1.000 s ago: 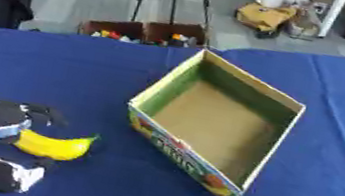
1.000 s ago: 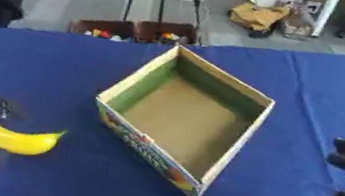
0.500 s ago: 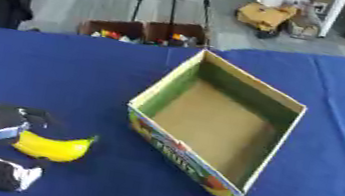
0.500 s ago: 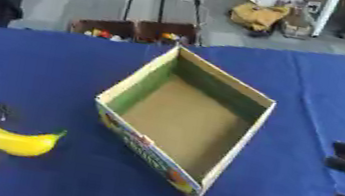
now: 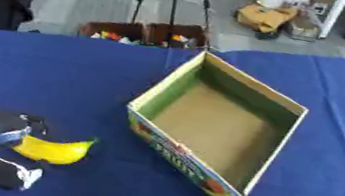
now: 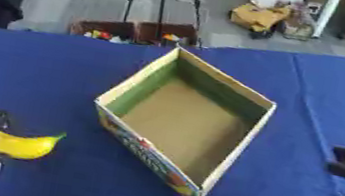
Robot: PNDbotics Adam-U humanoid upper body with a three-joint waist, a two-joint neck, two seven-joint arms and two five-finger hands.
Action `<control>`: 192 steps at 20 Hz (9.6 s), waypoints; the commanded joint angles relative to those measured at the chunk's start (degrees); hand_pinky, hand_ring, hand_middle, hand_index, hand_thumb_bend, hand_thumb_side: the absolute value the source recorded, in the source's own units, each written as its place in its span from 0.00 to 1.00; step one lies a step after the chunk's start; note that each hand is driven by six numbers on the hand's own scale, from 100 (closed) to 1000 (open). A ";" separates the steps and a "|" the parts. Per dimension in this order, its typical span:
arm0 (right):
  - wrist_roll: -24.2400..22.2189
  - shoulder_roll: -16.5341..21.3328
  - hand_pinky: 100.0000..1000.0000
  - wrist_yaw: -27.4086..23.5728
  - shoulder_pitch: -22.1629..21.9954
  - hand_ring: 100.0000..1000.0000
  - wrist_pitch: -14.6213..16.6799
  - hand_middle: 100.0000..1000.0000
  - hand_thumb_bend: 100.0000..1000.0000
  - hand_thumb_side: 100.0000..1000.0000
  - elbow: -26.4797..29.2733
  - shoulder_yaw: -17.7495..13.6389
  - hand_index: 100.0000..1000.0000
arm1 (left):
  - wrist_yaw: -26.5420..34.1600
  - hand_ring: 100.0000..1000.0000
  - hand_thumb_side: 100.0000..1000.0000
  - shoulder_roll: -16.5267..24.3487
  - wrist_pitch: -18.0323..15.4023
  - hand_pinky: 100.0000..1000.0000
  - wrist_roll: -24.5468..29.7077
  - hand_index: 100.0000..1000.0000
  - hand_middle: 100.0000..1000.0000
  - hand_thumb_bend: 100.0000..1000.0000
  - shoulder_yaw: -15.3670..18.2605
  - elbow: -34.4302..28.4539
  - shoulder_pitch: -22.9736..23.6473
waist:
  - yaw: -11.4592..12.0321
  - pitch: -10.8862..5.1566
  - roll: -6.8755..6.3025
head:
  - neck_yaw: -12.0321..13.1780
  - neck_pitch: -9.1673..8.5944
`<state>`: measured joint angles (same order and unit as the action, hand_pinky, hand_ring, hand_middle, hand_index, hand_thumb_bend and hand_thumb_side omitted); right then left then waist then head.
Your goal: Pick up objects on the table and place them in the box.
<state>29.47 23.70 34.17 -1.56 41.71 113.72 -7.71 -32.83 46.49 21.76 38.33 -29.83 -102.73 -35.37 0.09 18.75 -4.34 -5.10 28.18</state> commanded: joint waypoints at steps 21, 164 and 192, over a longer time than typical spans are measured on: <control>7.58 -0.24 0.58 0.28 0.49 0.68 8.16 0.48 0.00 0.87 0.87 0.29 0.68 | -7.67 0.86 0.39 -1.56 -5.00 0.74 -1.94 0.89 0.86 0.00 -0.72 4.97 -2.30 | -0.50 -0.06 -0.06 | 0.45 -0.99; 5.75 -0.63 0.58 -3.73 -0.44 0.64 7.17 0.44 0.00 0.92 0.87 0.26 0.65 | -20.86 0.63 0.34 3.64 -16.85 0.57 -2.96 0.65 0.55 0.00 6.92 -8.57 -5.12 | -0.72 -2.05 -0.66 | -0.29 -1.50; 4.90 0.69 0.58 -5.10 -0.36 0.64 7.37 0.44 0.00 0.92 0.87 0.69 0.66 | -20.59 0.63 0.34 -2.63 -17.97 0.57 0.72 0.65 0.57 0.00 7.56 -11.57 -18.55 | -2.77 -2.93 -2.27 | 0.21 -1.62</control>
<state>28.36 22.85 29.54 -2.20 42.82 113.72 -6.99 -53.08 43.46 3.88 38.67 -22.76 -113.84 -52.71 -2.72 16.89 -6.92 -5.08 26.73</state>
